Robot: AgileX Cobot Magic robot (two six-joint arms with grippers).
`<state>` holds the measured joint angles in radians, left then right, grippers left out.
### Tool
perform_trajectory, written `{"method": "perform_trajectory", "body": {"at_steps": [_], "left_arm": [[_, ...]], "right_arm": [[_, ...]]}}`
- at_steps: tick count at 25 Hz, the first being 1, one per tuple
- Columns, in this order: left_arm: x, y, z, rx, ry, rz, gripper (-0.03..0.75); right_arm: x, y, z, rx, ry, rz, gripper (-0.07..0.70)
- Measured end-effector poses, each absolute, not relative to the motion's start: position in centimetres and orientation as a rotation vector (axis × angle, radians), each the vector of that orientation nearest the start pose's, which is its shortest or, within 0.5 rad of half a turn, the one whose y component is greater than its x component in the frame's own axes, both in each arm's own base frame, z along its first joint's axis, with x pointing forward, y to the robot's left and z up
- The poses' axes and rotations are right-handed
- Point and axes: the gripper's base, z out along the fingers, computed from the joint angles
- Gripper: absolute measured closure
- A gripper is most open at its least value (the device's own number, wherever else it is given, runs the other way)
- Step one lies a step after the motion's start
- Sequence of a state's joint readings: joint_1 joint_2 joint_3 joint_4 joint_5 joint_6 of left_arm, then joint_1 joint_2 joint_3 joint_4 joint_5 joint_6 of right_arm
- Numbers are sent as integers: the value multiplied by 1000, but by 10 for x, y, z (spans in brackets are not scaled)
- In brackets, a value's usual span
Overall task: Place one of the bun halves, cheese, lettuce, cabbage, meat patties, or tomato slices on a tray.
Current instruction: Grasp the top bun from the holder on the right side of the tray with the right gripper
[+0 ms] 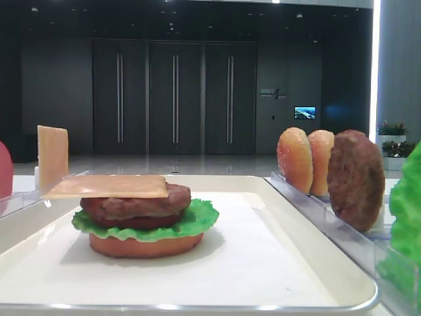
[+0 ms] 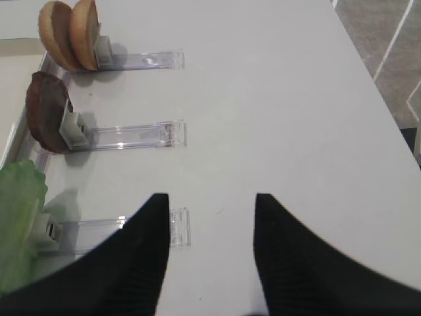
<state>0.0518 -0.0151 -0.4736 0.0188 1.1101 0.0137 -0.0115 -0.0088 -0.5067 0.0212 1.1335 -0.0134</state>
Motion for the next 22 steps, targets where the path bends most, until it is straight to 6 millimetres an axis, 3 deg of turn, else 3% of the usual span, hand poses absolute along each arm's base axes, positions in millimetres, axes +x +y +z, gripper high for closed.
{"method": "perform_trajectory", "body": {"at_steps": [8, 22], "left_arm": [[-6, 1, 266, -41, 2105, 62, 290], [-6, 1, 266, -41, 2105, 62, 370]], "right_arm": [[-10, 2, 273, -4, 2101, 11, 337], [-10, 2, 273, -4, 2101, 11, 337]]}}
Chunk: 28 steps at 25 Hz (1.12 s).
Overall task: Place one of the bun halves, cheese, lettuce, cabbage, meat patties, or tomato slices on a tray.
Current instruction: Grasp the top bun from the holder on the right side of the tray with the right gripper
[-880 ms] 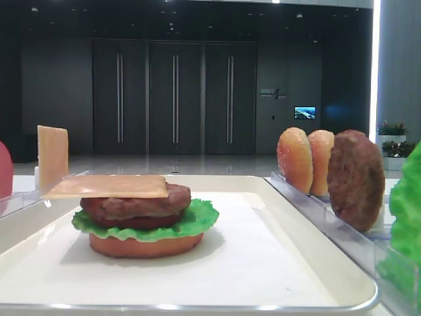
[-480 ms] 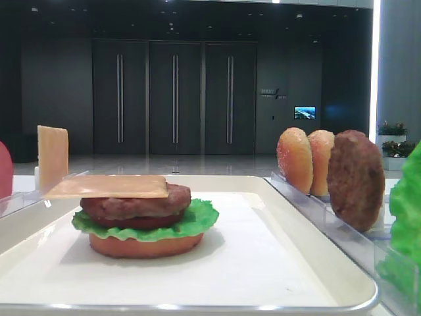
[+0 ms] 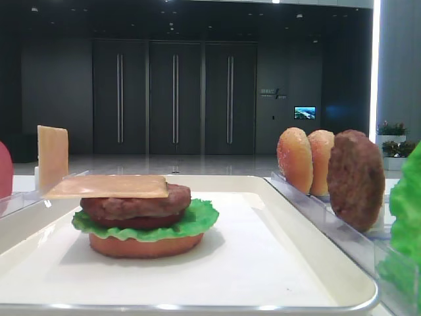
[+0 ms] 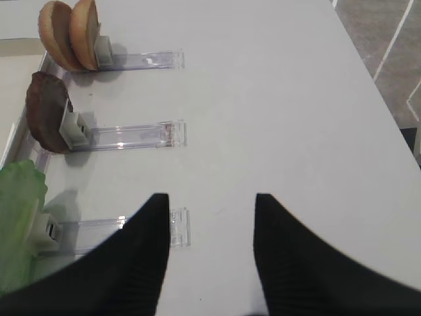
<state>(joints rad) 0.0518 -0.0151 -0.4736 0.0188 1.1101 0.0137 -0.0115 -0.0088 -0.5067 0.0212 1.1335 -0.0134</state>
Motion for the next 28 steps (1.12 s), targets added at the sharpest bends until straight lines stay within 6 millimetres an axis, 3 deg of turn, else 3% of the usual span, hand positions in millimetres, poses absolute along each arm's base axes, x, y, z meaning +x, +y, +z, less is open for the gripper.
{"method": "perform_trajectory", "body": {"at_steps": [4, 7, 10, 13, 15, 18, 23, 28], "left_arm": [[-6, 1, 266, -41, 2105, 62, 400], [-6, 1, 266, -41, 2105, 62, 423], [-6, 1, 266, -41, 2105, 62, 448], [-6, 1, 266, -41, 2105, 62, 480], [-6, 1, 266, -41, 2105, 62, 502], [-6, 1, 266, -41, 2106, 62, 532], [-6, 1, 266, -41, 2106, 62, 559], [-6, 1, 266, -41, 2106, 62, 564]], "right_arm": [[-10, 1, 273, -1, 2102, 6, 337], [9, -6, 283, 71, 2154, -60, 337], [59, -13, 304, 119, 2229, -141, 337], [128, -14, 317, 106, 2375, -153, 337], [183, -13, 312, 99, 2514, -143, 337], [243, -11, 304, 76, 2627, -125, 337], [314, -11, 285, 2, 2726, -124, 337], [368, -12, 280, -63, 2786, -144, 337]]}}
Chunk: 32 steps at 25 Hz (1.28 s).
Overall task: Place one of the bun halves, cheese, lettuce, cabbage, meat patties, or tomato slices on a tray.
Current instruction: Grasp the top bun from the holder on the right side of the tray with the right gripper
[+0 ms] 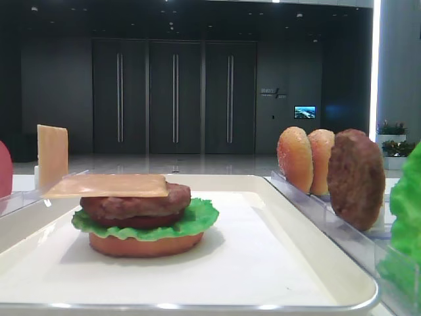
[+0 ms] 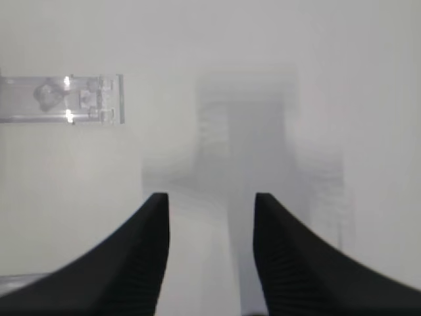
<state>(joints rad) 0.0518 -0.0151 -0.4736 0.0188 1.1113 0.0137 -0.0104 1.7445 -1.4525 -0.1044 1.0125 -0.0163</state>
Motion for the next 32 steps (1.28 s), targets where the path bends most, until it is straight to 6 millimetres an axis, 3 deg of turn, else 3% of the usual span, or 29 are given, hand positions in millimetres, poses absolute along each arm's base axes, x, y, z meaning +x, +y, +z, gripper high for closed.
{"method": "perform_trajectory", "body": {"at_steps": [4, 6, 8, 14, 18, 24, 32], "left_arm": [[-6, 1, 266, -41, 2106, 62, 564], [-6, 1, 266, -41, 2106, 62, 565], [-6, 1, 266, -41, 2106, 62, 565], [-6, 1, 266, -41, 2106, 62, 566], [-6, 1, 266, -41, 2106, 62, 566], [-6, 1, 266, -41, 2106, 62, 566], [-6, 1, 266, -41, 2106, 62, 566]], "right_arm": [[396, -3, 282, -73, 2803, -101, 337], [401, 12, 287, -88, 2790, -60, 337], [401, 35, 294, -113, 2773, -36, 337], [386, 138, 302, -283, 2688, 91, 337], [378, 176, 299, -352, 2639, 148, 320], [383, 189, 279, -354, 2667, 152, 261], [394, 194, 249, -366, 2718, 123, 257]]}}
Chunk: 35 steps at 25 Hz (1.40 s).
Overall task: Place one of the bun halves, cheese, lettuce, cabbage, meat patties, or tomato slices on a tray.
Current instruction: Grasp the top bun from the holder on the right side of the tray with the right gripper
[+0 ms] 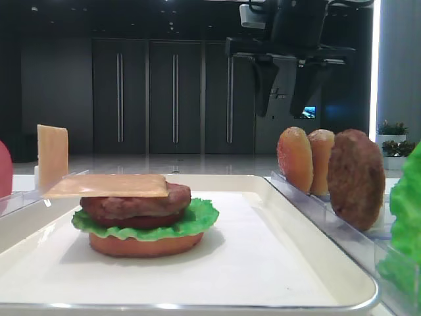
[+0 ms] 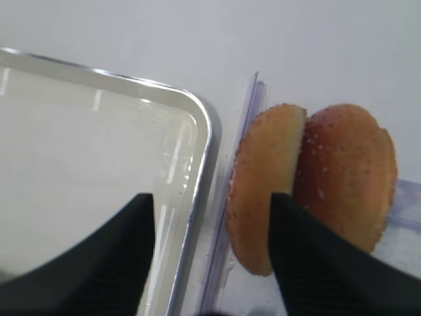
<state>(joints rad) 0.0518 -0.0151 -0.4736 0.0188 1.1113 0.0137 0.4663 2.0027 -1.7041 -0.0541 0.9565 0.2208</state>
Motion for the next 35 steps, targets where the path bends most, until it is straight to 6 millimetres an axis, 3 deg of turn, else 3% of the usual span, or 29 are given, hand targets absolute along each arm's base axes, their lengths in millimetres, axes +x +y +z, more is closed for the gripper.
{"method": "perform_trajectory", "body": {"at_steps": [4, 14, 35], "left_arm": [[-6, 1, 266, -41, 2106, 62, 566], [-6, 1, 266, -41, 2106, 62, 566], [-6, 1, 266, -41, 2106, 62, 566]], "right_arm": [[399, 194, 233, -385, 2734, 82, 257], [407, 196, 227, -405, 2710, 53, 255], [400, 191, 247, -406, 2760, 6, 254]]}}
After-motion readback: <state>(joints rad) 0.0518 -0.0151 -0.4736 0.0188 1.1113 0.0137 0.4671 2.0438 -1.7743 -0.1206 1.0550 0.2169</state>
